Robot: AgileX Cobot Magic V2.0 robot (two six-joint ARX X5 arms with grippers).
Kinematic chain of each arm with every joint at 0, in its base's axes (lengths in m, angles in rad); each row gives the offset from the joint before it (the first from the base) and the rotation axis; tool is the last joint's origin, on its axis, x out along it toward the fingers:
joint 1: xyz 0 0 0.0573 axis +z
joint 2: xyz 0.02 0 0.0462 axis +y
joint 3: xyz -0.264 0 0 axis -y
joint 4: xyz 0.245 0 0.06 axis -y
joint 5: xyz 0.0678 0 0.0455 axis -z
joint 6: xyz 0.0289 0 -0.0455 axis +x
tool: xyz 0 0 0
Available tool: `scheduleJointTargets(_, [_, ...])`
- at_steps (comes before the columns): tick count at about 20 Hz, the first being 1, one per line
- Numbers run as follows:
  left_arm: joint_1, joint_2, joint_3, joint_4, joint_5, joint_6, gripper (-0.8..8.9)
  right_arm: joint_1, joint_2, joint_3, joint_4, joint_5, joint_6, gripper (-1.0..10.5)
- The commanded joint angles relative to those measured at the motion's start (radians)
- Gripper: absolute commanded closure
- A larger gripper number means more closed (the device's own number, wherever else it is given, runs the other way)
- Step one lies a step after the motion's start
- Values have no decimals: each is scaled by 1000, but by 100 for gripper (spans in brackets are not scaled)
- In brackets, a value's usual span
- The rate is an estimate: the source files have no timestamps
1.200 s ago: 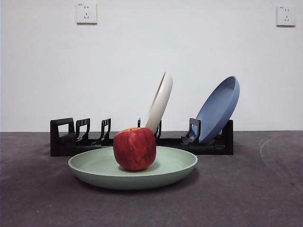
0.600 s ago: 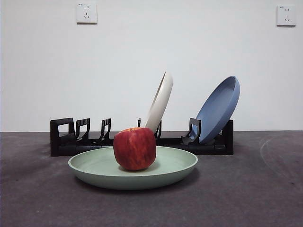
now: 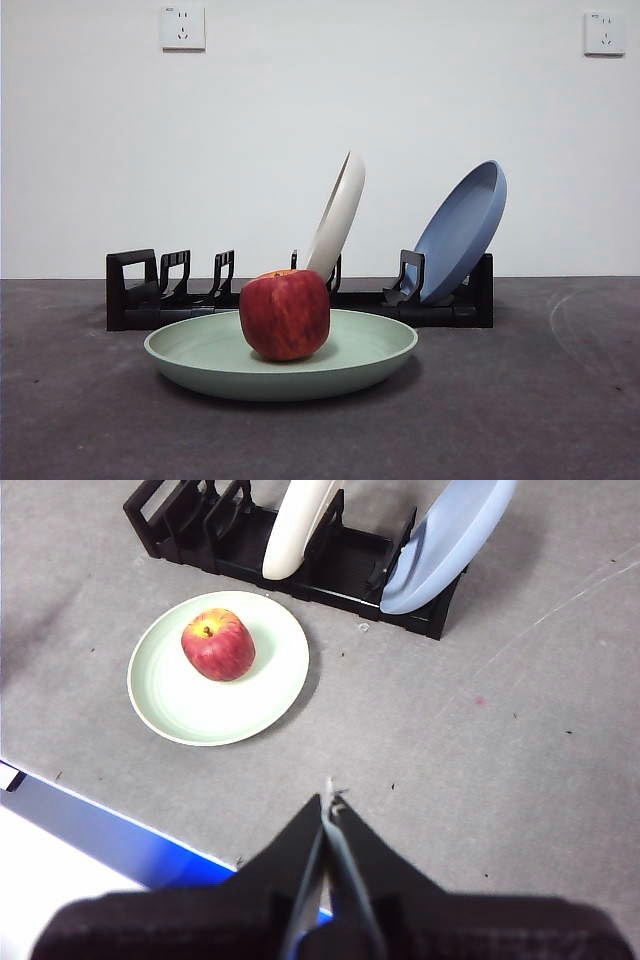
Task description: Take the green plate from the plate rack,put the plate on the table,take the apple from the table,put the apple in the plate
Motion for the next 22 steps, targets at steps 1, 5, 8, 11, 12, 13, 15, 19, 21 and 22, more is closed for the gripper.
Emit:
scheduleJointTargets(1, [8, -3, -8, -60, -3, 49, 817, 1, -1, -6, -21, 5, 10, 946])
scheduleJointTargets(5, [8, -3, -8, -57, 31, 147, 817, 1, -1, -6, -21, 5, 10, 946])
scheduleJointTargets(8, [7, -3, -8, -54, 28, 146, 817, 1, -1, -6, -21, 5, 10, 946])
scheduleJointTargets(11, [7, -3, -8, -54, 28, 146, 817, 1, -1, -6, -21, 5, 10, 946])
scheduleJointTargets(12, [7, -3, -8, -54, 27, 146, 817, 1, -1, -6, -21, 5, 10, 946])
scheduleJointTargets(13, [7, -1, -8, -54, 27, 146, 817, 1, -1, -6, -21, 5, 10, 946])
scheduleJointTargets(15, [7, 7, -8, -54, 27, 146, 817, 1, -1, -6, -21, 5, 10, 946])
scheduleJointTargets(19, [7, 19, -8, -54, 27, 146, 817, 1, -1, -6, -21, 5, 10, 946])
scheduleJointTargets(21, [7, 26, -8, -54, 27, 146, 817, 1, -1, -6, -21, 5, 10, 946])
scheduleJointTargets(22, [7, 28, -8, -54, 27, 146, 817, 1, -1, -6, -21, 5, 10, 946])
